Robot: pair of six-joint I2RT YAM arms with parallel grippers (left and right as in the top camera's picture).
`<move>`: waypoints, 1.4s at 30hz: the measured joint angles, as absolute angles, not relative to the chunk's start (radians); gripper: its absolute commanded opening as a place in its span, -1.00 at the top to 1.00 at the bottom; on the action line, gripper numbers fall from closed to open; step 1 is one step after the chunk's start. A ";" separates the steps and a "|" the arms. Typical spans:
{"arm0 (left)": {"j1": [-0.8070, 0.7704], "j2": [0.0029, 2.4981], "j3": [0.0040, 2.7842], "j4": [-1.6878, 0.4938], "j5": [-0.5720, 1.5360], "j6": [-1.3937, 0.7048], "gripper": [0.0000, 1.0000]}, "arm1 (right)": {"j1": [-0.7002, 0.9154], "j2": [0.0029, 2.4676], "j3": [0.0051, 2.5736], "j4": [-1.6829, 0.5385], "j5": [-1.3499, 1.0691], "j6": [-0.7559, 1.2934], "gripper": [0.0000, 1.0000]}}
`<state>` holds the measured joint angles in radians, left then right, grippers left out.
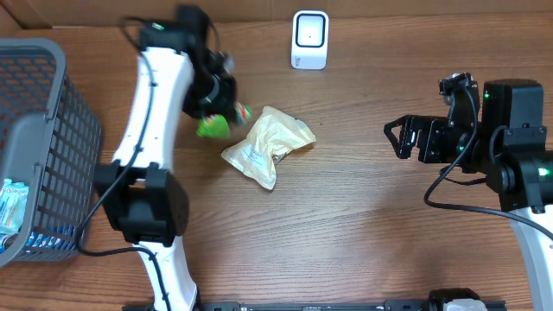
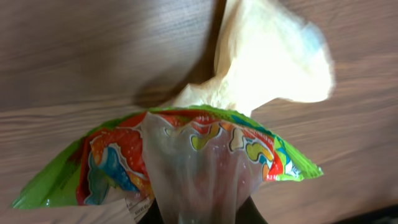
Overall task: Scan the item barcode
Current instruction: 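Carry the candy bag out and place it beside the bread bag, then release the candy bag and return the left gripper to the basket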
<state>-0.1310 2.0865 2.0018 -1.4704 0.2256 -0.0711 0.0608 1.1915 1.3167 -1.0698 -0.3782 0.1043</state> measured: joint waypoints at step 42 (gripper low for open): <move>0.521 1.720 2.460 -1.685 -0.033 -0.076 -0.95 | 0.060 1.258 1.317 -1.040 -0.396 0.105 -1.00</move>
